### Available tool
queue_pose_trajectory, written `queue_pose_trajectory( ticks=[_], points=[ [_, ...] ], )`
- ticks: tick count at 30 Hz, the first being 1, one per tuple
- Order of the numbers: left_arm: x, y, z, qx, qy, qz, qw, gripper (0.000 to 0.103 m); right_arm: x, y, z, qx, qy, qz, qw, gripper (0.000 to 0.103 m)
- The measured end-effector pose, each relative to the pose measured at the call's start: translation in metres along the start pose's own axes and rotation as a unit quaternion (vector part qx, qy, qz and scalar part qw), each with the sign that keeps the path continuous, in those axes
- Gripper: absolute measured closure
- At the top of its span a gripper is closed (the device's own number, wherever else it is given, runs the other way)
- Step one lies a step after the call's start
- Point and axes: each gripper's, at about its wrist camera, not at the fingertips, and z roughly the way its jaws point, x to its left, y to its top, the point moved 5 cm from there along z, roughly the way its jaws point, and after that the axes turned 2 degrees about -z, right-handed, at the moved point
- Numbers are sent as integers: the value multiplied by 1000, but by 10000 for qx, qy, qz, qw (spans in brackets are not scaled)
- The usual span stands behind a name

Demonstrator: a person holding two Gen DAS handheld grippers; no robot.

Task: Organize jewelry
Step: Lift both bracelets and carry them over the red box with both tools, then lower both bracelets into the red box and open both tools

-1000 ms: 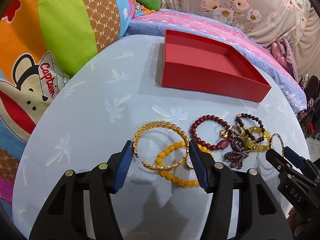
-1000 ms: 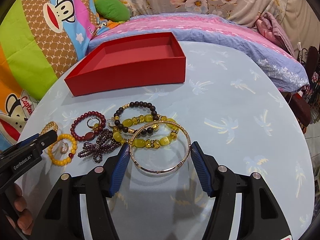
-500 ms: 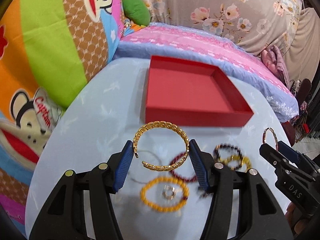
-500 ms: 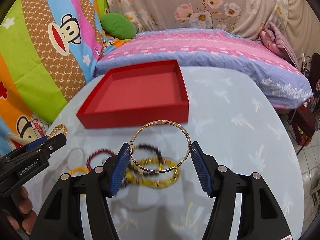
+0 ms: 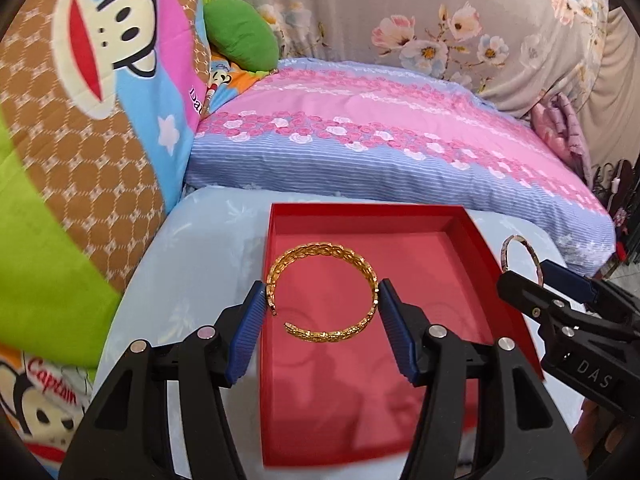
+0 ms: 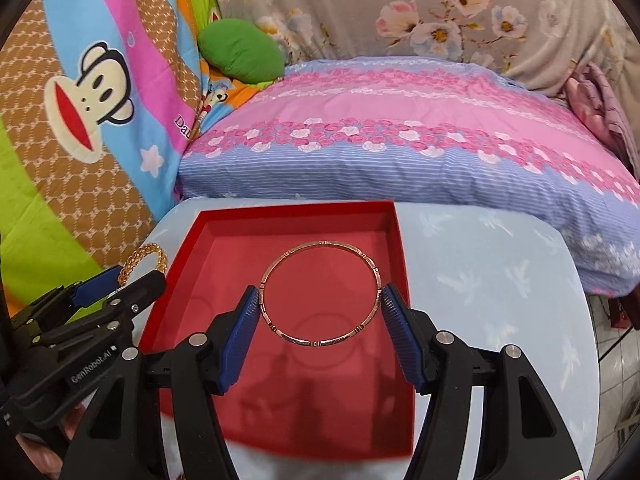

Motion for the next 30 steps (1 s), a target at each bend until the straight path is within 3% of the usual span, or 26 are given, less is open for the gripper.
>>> queue_pose_trajectory(
  ticks=[5, 14, 18, 30],
  points=[
    [3, 16, 47, 275, 101, 90, 9995, 49, -1, 22, 52, 356, -17, -176, 9992, 43],
    [3, 20, 98, 753, 109, 114, 9970, 49, -7, 23, 113, 958, 2, -61, 9954, 43],
    [2, 18, 105, 877, 85, 113, 9960, 48, -8, 21, 119, 1001, -19, -31, 9950, 42],
    [1, 22, 93, 677, 288, 175, 9971, 40, -8, 25, 101, 730, -153, -89, 9972, 42]
  ],
)
